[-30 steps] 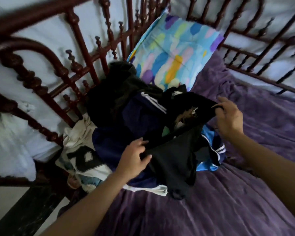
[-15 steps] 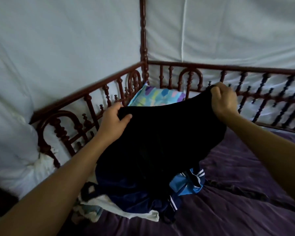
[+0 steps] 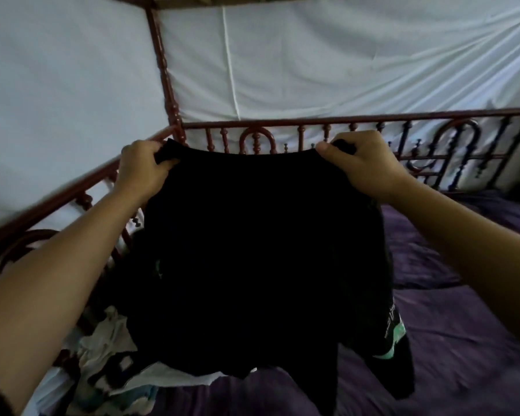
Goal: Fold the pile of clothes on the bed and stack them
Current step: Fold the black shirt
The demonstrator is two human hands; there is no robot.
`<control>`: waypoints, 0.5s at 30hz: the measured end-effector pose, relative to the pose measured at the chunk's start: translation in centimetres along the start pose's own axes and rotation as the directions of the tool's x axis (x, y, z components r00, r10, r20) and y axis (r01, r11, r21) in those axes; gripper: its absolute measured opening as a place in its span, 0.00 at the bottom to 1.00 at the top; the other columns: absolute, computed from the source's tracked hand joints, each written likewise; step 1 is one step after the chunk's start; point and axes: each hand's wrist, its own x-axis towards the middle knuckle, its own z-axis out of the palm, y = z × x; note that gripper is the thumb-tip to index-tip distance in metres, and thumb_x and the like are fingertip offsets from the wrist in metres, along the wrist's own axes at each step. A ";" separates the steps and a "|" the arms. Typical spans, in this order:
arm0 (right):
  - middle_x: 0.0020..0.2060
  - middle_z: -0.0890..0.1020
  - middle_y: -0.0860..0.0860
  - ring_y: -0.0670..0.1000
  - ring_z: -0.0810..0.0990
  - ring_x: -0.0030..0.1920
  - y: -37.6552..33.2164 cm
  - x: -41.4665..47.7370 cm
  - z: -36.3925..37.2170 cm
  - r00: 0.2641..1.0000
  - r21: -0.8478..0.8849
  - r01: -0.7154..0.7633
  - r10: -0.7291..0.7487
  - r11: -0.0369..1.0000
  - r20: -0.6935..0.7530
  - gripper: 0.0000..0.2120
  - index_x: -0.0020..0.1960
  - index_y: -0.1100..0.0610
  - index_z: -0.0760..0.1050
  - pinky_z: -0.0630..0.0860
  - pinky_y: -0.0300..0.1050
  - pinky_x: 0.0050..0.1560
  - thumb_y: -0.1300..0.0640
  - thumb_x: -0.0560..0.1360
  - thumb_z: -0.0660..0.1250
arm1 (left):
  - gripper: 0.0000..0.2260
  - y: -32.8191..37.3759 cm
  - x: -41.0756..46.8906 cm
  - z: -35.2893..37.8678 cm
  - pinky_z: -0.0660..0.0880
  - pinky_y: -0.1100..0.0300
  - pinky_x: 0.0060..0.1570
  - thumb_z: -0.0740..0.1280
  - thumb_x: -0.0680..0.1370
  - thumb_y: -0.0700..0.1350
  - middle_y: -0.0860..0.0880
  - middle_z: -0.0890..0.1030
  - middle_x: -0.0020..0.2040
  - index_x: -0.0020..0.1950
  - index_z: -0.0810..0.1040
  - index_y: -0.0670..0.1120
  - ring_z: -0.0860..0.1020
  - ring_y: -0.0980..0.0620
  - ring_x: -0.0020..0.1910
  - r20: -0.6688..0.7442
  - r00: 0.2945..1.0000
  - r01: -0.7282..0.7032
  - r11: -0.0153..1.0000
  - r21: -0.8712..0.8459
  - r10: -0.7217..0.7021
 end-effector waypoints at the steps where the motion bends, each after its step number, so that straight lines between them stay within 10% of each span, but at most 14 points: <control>1: 0.23 0.69 0.45 0.42 0.67 0.23 0.2 -1.0 -0.8 0.999 0.034 -0.040 0.039 0.999 0.006 0.20 0.31 0.57 0.71 0.62 0.35 0.24 0.47 0.77 0.67 | 0.09 0.3 -0.4 1.2 0.67 0.57 0.39 0.69 0.75 0.44 0.40 0.79 0.37 0.46 0.81 0.38 0.77 0.47 0.39 0.047 0.999 0.025 0.997 -0.070 -0.021; 5: 0.23 0.69 0.47 0.44 0.69 0.22 3.9 -5.7 -4.8 0.976 -0.088 -0.217 0.218 0.972 0.008 0.22 0.34 0.61 0.71 0.62 0.36 0.23 0.44 0.77 0.66 | 0.12 2.0 -3.9 7.7 0.70 0.56 0.38 0.62 0.81 0.45 0.39 0.80 0.39 0.46 0.78 0.37 0.77 0.46 0.41 0.209 0.978 0.077 0.959 -0.274 -0.019; 10: 0.30 0.76 0.51 0.54 0.76 0.34 11.4 -15.6 -9.2 0.933 -0.558 -0.343 0.345 0.755 -0.106 0.17 0.35 0.55 0.71 0.70 0.49 0.35 0.45 0.77 0.64 | 0.15 7.2 -7.3 14.8 0.69 0.53 0.34 0.60 0.76 0.59 0.41 0.79 0.34 0.36 0.67 0.51 0.78 0.40 0.36 0.318 0.880 -0.325 0.936 -0.137 0.352; 15: 0.33 0.80 0.54 0.61 0.80 0.38 15.1 -25.2 -12.5 0.877 -0.624 -0.448 0.449 0.640 -0.170 0.14 0.38 0.48 0.64 0.72 0.49 0.36 0.42 0.77 0.60 | 0.09 13.9 -7.2 22.3 0.75 0.49 0.43 0.61 0.79 0.47 0.41 0.82 0.50 0.49 0.77 0.44 0.79 0.38 0.48 0.428 0.744 -0.523 0.846 -0.104 0.513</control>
